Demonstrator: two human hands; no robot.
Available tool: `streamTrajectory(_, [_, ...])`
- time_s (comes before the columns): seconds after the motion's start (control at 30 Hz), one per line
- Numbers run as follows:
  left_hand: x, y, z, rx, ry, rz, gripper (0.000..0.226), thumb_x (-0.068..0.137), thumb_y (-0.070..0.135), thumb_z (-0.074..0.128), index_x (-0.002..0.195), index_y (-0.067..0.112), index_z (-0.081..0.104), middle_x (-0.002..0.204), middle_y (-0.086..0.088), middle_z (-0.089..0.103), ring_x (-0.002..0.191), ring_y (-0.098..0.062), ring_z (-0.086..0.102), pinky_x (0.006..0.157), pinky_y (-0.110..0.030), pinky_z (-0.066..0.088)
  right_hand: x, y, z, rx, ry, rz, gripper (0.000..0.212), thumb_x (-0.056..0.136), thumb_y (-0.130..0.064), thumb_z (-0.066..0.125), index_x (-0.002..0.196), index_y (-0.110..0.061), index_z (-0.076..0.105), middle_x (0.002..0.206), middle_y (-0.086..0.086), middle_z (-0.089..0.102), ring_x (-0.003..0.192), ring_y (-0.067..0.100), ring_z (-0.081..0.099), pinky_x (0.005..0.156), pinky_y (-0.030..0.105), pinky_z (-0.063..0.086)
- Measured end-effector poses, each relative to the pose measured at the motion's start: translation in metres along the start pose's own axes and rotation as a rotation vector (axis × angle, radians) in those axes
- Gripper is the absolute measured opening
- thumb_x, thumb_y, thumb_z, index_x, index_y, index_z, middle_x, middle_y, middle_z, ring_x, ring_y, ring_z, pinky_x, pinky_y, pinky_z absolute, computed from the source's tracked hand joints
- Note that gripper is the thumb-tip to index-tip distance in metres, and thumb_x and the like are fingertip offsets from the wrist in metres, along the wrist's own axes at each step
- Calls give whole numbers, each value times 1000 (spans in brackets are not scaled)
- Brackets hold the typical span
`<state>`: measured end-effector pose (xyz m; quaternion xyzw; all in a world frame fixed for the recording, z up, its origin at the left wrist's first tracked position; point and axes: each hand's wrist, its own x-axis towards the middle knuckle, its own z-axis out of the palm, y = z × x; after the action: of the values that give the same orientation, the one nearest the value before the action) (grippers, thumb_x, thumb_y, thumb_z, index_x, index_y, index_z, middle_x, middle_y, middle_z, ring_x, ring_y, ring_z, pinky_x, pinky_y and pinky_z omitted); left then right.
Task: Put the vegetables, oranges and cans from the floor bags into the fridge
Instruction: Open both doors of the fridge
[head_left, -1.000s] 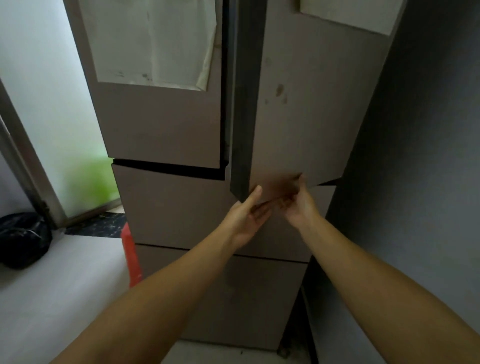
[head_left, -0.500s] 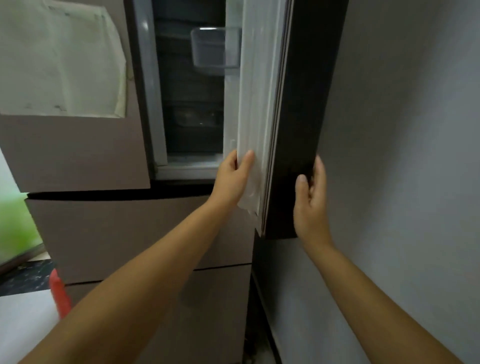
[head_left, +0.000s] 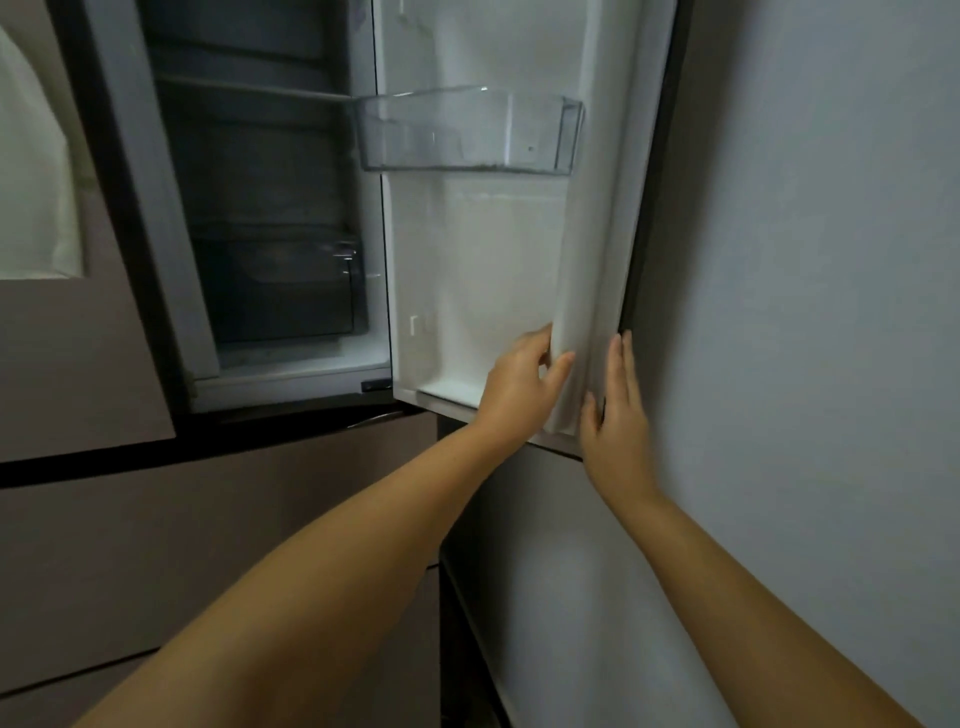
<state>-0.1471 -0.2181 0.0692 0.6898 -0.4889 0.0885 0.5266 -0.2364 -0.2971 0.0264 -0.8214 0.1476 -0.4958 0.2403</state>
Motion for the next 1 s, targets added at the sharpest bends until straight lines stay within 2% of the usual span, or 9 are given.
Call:
streamTrajectory(0.13, [15, -1, 20, 86, 36, 13, 36, 98, 26, 48, 129, 10, 52, 118, -10, 59, 102, -21, 58, 90, -33, 50, 14, 13, -2, -74, -11, 28, 63, 94, 9, 37, 150, -3, 9, 159, 6, 6, 127, -12, 17, 85, -13, 20])
streamTrajectory(0.23, [23, -3, 31, 117, 58, 1, 39, 98, 27, 47, 130, 6, 51, 117, -11, 58, 100, -23, 57, 88, -32, 48, 23, 21, -3, -74, -19, 46, 65, 93, 14, 35, 150, -2, 9, 159, 8, 6, 130, 3, 23, 98, 8, 25])
streamTrajectory(0.33, [28, -2, 36, 137, 49, -37, 40, 98, 27, 46, 130, 4, 50, 119, -12, 56, 103, -24, 57, 89, -32, 47, 30, 31, -4, -77, -68, 51, 69, 91, 15, 33, 150, -6, 6, 160, 6, 3, 141, 4, 13, 96, -11, 12])
streamTrajectory(0.47, [27, 1, 36, 66, -11, -77, 44, 99, 25, 45, 140, 10, 42, 132, -9, 52, 117, -22, 53, 96, -28, 43, 28, 28, -13, -54, -82, 34, 68, 89, 15, 34, 150, -5, 11, 160, 8, 6, 138, 4, 13, 88, -14, 12])
streamTrajectory(0.6, [-8, -20, 9, -254, -76, -207, 50, 98, 27, 47, 146, 20, 32, 142, 2, 44, 127, -12, 46, 104, -31, 42, 21, -5, -4, -47, 127, -201, 63, 84, 10, 36, 146, -4, 28, 155, 8, 21, 144, 14, 18, 117, 22, 20])
streamTrajectory(0.73, [-56, -75, -59, -409, 195, -532, 25, 100, 26, 41, 119, 16, 54, 112, -10, 61, 101, -19, 60, 79, -30, 54, 20, -56, 43, 95, 83, -441, 51, 82, 7, 39, 132, 2, 45, 140, 17, 44, 135, 22, 36, 116, 24, 25])
streamTrajectory(0.8, [-72, -105, -104, -509, 441, -721, 31, 102, 26, 36, 119, 8, 56, 105, -12, 64, 89, -19, 62, 73, -29, 53, 20, -80, 80, 179, -29, -449, 48, 83, 2, 38, 130, 1, 48, 136, 18, 49, 129, 21, 40, 114, 22, 27])
streamTrajectory(0.87, [-89, -136, -163, -694, 680, -853, 42, 104, 27, 30, 130, 0, 47, 120, -19, 60, 101, -26, 61, 81, -34, 51, 18, -111, 130, 260, -189, -455, 46, 85, 0, 39, 130, -1, 49, 135, 15, 50, 128, 19, 41, 114, 17, 26])
streamTrajectory(1.0, [-106, -169, -239, -940, 921, -942, 61, 101, 41, 32, 146, 0, 24, 147, -24, 37, 134, -33, 41, 100, -40, 41, 25, -158, 202, 324, -404, -419, 44, 93, -2, 44, 137, -9, 44, 142, 6, 44, 132, 15, 39, 109, 7, 22])
